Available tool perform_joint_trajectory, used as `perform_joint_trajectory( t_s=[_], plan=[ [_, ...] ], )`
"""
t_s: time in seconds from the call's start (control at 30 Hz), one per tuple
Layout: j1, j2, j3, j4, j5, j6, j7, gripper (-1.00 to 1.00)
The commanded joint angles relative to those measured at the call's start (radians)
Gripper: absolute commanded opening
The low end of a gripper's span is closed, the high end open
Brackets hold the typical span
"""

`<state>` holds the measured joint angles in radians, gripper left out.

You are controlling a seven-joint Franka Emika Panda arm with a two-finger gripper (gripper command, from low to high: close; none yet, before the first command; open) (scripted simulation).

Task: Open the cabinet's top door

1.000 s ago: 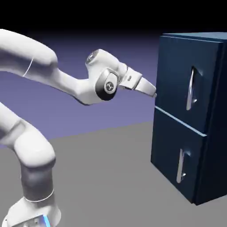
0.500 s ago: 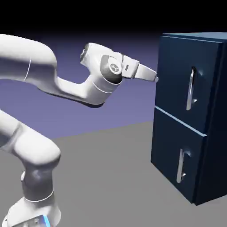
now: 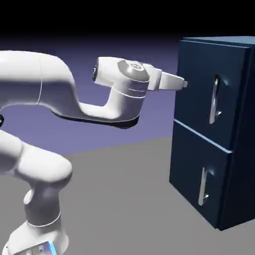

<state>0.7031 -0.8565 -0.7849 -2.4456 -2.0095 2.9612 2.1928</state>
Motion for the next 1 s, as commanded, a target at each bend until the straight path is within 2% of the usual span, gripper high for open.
perform_joint_trajectory(
  t_s=[0.0, 0.63, 0.7, 0.87, 0.9, 0.97],
  plan=[
    [0.015, -0.006, -0.017, 0.008, -0.044, -0.002, 0.031, 1.0],
    [0.299, -0.124, -0.34, 0.158, -0.87, -0.033, 0.628, 1.0],
    [0.301, -0.125, -0.341, 0.158, -0.874, -0.033, 0.631, 1.0],
    [0.481, -0.073, -0.448, 0.292, -0.888, -0.056, 0.638, 1.0],
    [0.481, -0.073, -0.448, 0.292, -0.888, -0.056, 0.638, -1.0],
    [0.445, -0.051, -0.423, 0.267, -0.889, -0.074, 0.669, -1.0]
  ],
)
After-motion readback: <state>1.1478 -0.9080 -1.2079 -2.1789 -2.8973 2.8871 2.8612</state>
